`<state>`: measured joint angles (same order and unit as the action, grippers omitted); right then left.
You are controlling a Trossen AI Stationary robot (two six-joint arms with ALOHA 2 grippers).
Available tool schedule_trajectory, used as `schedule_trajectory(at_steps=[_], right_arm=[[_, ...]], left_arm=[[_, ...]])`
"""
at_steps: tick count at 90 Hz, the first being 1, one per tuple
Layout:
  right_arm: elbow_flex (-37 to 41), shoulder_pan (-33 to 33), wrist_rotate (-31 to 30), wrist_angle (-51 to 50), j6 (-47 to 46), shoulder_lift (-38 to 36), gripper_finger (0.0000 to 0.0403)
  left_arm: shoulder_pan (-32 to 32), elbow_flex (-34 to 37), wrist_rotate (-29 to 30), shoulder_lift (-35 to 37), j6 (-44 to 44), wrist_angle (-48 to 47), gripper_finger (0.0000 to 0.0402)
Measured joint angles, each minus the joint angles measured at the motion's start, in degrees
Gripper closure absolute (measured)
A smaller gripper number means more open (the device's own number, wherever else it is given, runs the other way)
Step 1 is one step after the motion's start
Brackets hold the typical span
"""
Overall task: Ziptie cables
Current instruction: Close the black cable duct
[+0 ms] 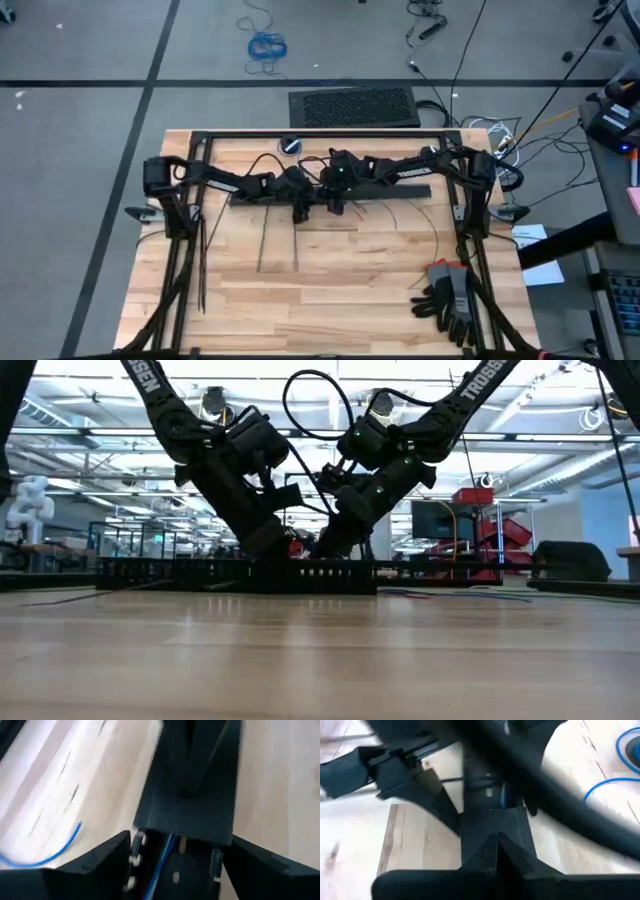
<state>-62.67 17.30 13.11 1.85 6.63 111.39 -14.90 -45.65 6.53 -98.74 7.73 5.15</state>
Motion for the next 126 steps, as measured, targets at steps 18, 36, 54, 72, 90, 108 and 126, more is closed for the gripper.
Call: schedule_trajectory(at_steps=[18,36,54,72,90,108,126], right_arm=[[0.1,0.0,0.3,0.0,0.0,0.0,0.0403],[0.1,-0.1,0.6,0.0,0.0,0.0,0.0403],[0.1,-0.1,0.5,-0.4,0.0,0.0,0.0403],[0.1,0.0,0.7,-1.6,0.0,-0.1,0.0403],[0.1,0.4,1.8,-2.7,1.5,-0.2,0.0403],[0.1,0.5,1.8,-2.6,2.0,-0.2,0.0403],[0.1,0.5,1.5,-2.5,2.2,-0.2,0.0403]], left_arm=[[0.0,0.0,2.2,4.3,0.1,-4.9,0.0102],[-0.7,-0.1,2.5,3.5,3.0,-6.7,0.0102],[-1.6,-0.1,1.0,2.1,4.5,-4.9,0.0102],[0.3,-0.3,-1.0,2.0,0.2,-4.1,0.0102],[3.9,-0.4,0.2,2.0,-3.8,-3.6,0.0102],[4.7,-0.4,0.2,1.8,-4.9,-1.3,0.0102],[4.8,-0.4,-2.9,1.2,-4.7,3.8,0.0102]])
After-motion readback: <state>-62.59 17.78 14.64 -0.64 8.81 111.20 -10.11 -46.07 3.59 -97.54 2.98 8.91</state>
